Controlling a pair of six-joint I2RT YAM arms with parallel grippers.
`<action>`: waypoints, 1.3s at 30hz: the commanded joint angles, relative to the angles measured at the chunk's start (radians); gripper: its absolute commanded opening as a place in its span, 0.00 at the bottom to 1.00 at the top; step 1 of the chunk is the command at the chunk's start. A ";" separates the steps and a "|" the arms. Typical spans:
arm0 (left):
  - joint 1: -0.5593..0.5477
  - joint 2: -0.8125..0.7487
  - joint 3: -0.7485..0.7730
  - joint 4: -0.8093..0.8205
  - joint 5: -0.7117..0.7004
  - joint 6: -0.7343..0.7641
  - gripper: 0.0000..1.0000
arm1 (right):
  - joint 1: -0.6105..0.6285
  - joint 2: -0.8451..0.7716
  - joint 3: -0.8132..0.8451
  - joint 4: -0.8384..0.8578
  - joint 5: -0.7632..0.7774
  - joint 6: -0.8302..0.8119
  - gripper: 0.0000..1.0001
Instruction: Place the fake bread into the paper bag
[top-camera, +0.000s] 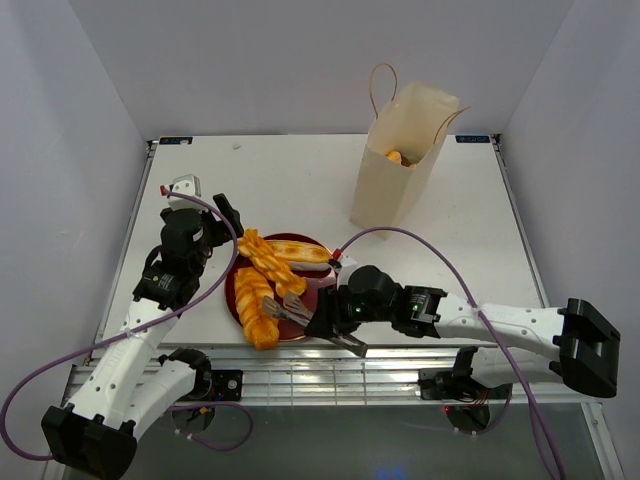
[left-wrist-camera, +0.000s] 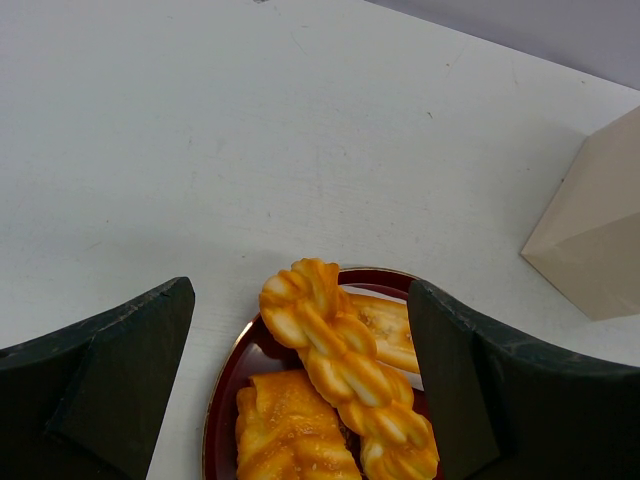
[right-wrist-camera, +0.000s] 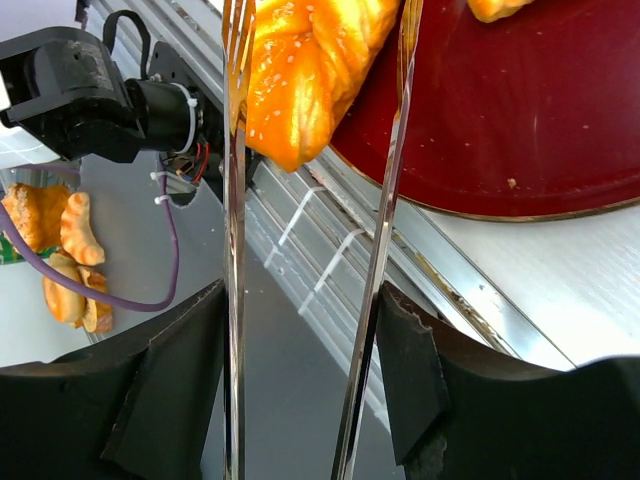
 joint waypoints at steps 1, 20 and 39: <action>-0.005 -0.006 0.002 -0.001 0.001 0.004 0.98 | 0.017 0.017 -0.001 0.096 -0.014 0.029 0.63; -0.005 -0.012 0.002 -0.001 0.007 0.004 0.98 | 0.043 0.107 0.008 0.149 -0.016 0.048 0.61; -0.005 -0.015 0.002 0.001 0.010 0.003 0.98 | 0.044 0.118 -0.006 0.214 -0.033 0.080 0.40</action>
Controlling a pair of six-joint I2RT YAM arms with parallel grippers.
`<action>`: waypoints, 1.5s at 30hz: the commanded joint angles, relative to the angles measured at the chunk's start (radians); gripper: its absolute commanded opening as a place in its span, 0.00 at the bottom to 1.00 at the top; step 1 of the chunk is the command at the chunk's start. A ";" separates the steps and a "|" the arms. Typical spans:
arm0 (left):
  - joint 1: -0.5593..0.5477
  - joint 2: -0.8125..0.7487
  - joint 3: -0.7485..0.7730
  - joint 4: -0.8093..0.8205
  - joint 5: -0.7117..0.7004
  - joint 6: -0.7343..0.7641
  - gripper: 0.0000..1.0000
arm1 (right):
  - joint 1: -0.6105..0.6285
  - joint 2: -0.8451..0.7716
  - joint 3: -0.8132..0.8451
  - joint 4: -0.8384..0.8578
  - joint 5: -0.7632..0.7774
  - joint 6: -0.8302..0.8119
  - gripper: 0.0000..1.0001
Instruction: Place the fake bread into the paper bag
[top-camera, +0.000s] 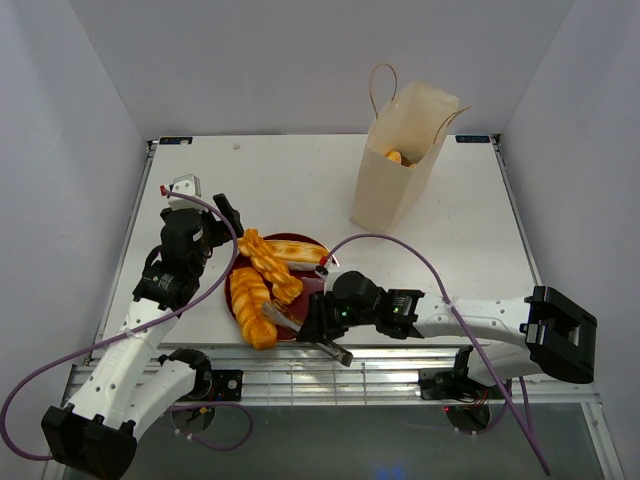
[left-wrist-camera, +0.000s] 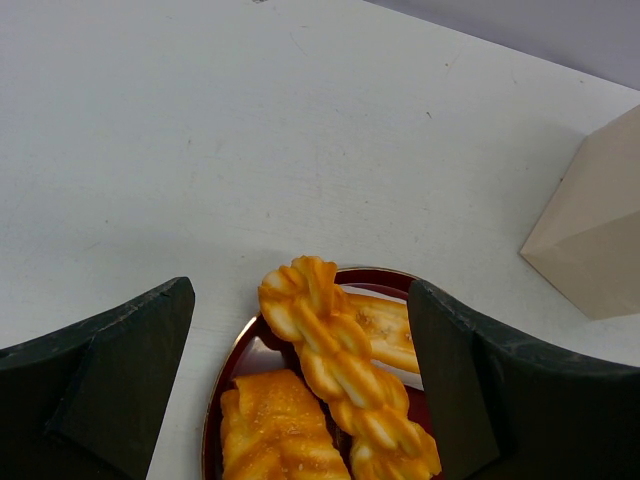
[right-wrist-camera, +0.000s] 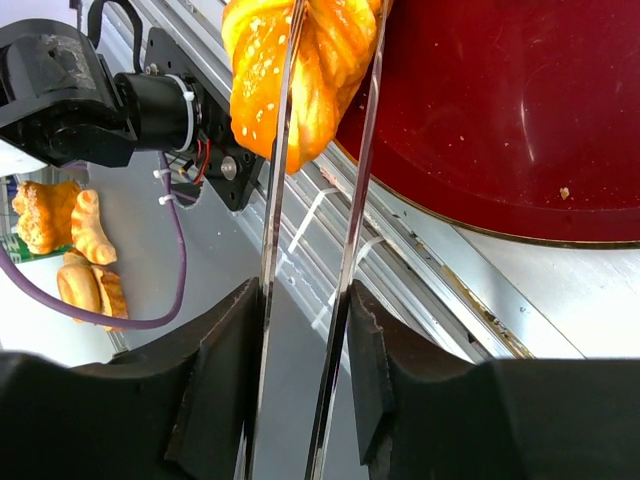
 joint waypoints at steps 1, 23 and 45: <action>-0.005 -0.015 0.001 -0.001 0.010 0.003 0.98 | 0.007 -0.037 -0.003 0.081 -0.003 0.005 0.38; -0.005 -0.011 0.002 -0.002 -0.002 0.001 0.98 | 0.007 -0.224 0.107 -0.130 0.147 -0.109 0.20; -0.005 -0.082 -0.009 0.002 -0.113 -0.029 0.98 | 0.006 -0.416 0.411 -0.463 0.599 -0.364 0.21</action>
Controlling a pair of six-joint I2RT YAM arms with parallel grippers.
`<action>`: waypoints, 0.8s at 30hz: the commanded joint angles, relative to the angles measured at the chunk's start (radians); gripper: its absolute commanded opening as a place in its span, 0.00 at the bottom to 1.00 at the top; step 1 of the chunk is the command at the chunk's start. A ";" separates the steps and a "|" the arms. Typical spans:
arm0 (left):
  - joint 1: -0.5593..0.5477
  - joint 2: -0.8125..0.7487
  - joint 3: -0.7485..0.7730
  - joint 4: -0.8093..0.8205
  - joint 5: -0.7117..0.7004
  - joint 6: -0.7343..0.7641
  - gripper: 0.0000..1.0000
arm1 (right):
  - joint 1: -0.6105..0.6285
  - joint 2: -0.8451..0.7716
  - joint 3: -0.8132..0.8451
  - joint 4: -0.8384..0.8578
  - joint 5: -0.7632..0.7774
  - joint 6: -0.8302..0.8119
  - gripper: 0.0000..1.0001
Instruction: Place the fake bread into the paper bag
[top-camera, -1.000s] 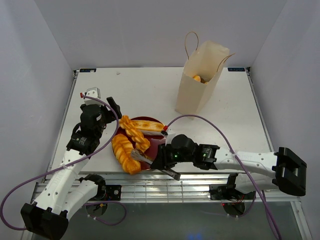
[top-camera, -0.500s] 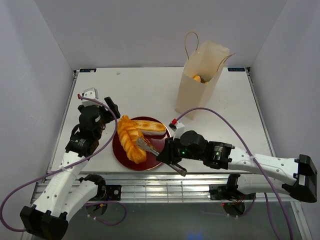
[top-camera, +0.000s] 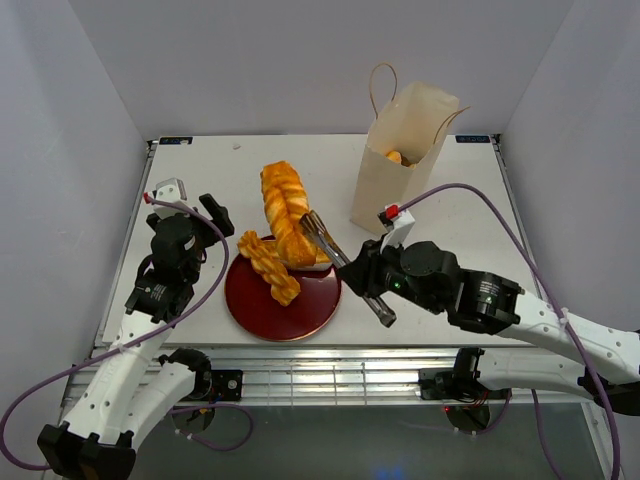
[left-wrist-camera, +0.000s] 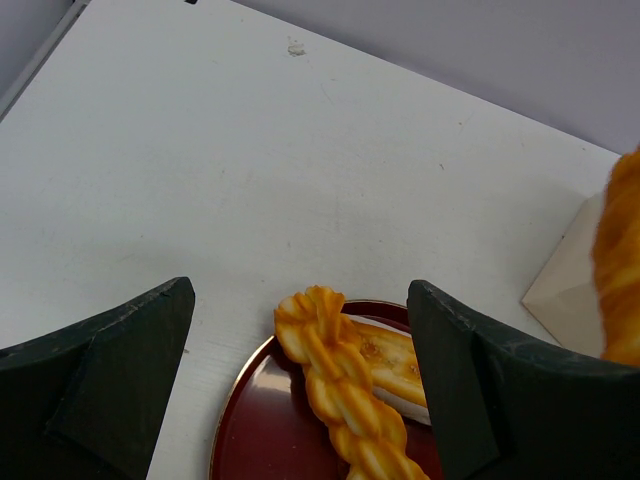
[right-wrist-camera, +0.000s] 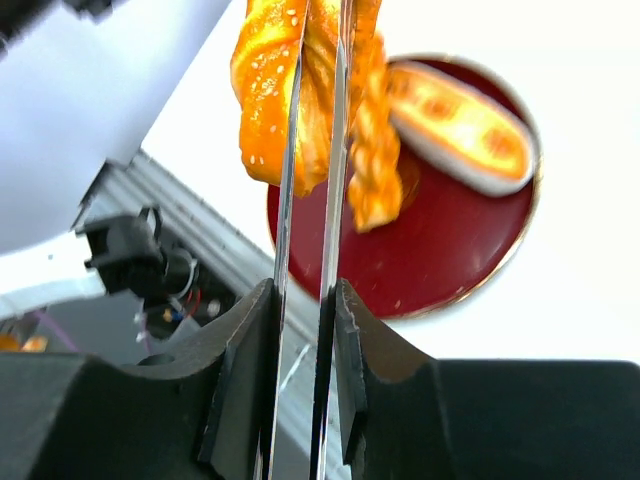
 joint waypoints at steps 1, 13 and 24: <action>-0.005 -0.002 -0.004 0.001 -0.010 -0.005 0.98 | 0.003 -0.013 0.121 0.013 0.184 -0.107 0.22; -0.005 -0.005 -0.001 0.001 0.001 -0.003 0.98 | -0.052 0.082 0.386 0.010 0.497 -0.366 0.23; -0.005 0.002 0.002 -0.002 0.026 -0.001 0.98 | -0.397 0.151 0.480 0.032 0.382 -0.409 0.24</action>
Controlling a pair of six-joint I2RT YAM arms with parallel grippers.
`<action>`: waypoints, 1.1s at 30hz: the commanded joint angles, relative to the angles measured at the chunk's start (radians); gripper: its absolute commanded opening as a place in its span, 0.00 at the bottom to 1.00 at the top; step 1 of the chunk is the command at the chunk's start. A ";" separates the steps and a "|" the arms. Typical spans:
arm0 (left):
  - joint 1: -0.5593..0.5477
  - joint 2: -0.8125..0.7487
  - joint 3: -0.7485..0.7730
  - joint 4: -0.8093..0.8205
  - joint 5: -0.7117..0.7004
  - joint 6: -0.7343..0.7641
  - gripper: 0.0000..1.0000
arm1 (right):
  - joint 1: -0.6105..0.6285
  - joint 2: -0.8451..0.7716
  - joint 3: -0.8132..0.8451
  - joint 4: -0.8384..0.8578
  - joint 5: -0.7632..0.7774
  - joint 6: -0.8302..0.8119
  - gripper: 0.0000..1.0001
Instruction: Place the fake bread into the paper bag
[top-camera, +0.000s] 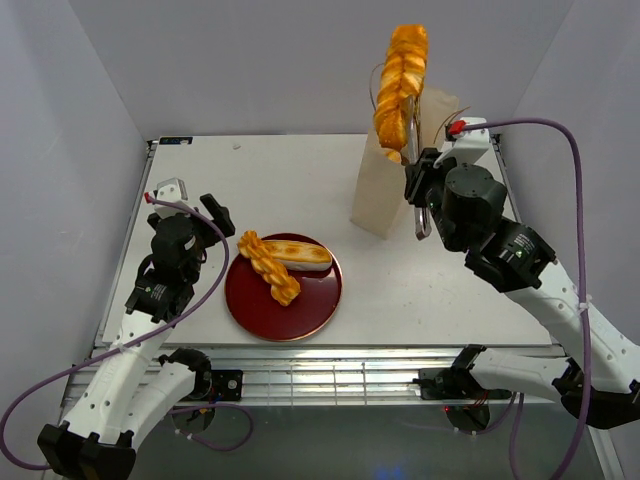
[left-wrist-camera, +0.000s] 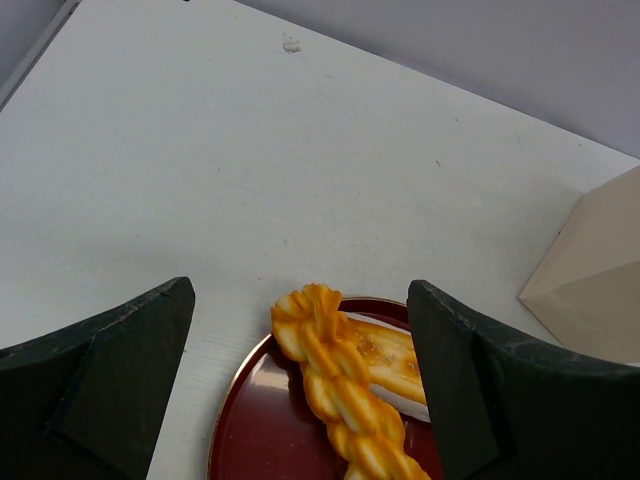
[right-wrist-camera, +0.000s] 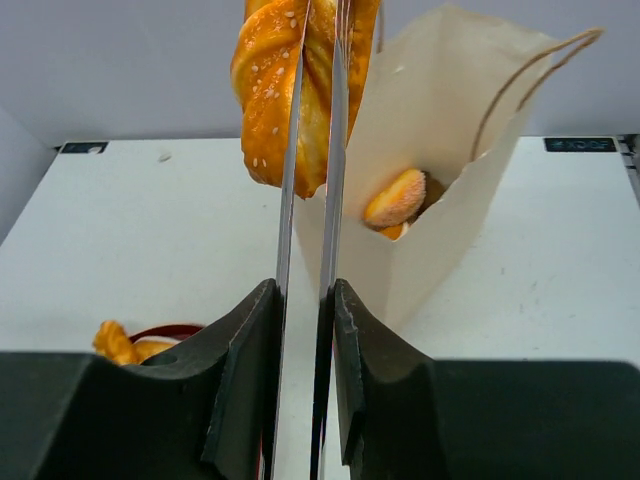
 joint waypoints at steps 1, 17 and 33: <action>-0.005 0.003 0.002 -0.002 0.019 0.000 0.98 | -0.077 0.008 0.050 0.090 -0.032 -0.032 0.25; -0.005 0.010 0.003 -0.004 0.053 0.000 0.98 | -0.323 0.061 -0.063 0.152 -0.238 0.035 0.30; -0.005 0.013 0.003 -0.002 0.066 0.004 0.98 | -0.381 0.091 -0.072 0.148 -0.349 0.054 0.59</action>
